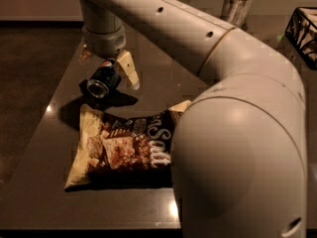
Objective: Pick pepsi can
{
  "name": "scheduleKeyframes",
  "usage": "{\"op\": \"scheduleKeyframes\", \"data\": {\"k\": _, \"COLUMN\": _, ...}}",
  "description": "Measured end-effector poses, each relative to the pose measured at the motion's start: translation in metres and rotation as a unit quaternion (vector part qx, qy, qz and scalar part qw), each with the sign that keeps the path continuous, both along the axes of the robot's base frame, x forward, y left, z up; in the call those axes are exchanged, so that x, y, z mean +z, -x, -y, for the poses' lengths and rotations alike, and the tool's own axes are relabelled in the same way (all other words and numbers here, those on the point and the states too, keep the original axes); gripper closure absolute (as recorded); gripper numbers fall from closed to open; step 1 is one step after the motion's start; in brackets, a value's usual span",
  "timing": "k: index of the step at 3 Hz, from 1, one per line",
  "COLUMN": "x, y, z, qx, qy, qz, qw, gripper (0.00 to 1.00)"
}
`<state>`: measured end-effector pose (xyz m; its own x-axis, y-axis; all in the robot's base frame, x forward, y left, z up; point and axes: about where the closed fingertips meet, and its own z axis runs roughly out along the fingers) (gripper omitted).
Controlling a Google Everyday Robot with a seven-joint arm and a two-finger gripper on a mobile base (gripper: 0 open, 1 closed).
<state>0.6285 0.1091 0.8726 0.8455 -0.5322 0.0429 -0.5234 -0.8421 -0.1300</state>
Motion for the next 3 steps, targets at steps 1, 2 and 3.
{"op": "scheduleKeyframes", "data": {"k": 1, "x": -0.0067, "y": -0.0027, "z": -0.0067, "qx": 0.015, "qy": 0.021, "qz": 0.004, "qw": 0.9997, "gripper": 0.18}}
{"op": "scheduleKeyframes", "data": {"k": 2, "x": -0.0100, "y": -0.0032, "z": -0.0144, "qx": 0.022, "qy": 0.034, "qz": 0.001, "qw": 0.9992, "gripper": 0.42}}
{"op": "scheduleKeyframes", "data": {"k": 3, "x": -0.0031, "y": 0.0011, "z": -0.0164, "qx": 0.026, "qy": 0.023, "qz": -0.007, "qw": 0.9994, "gripper": 0.65}}
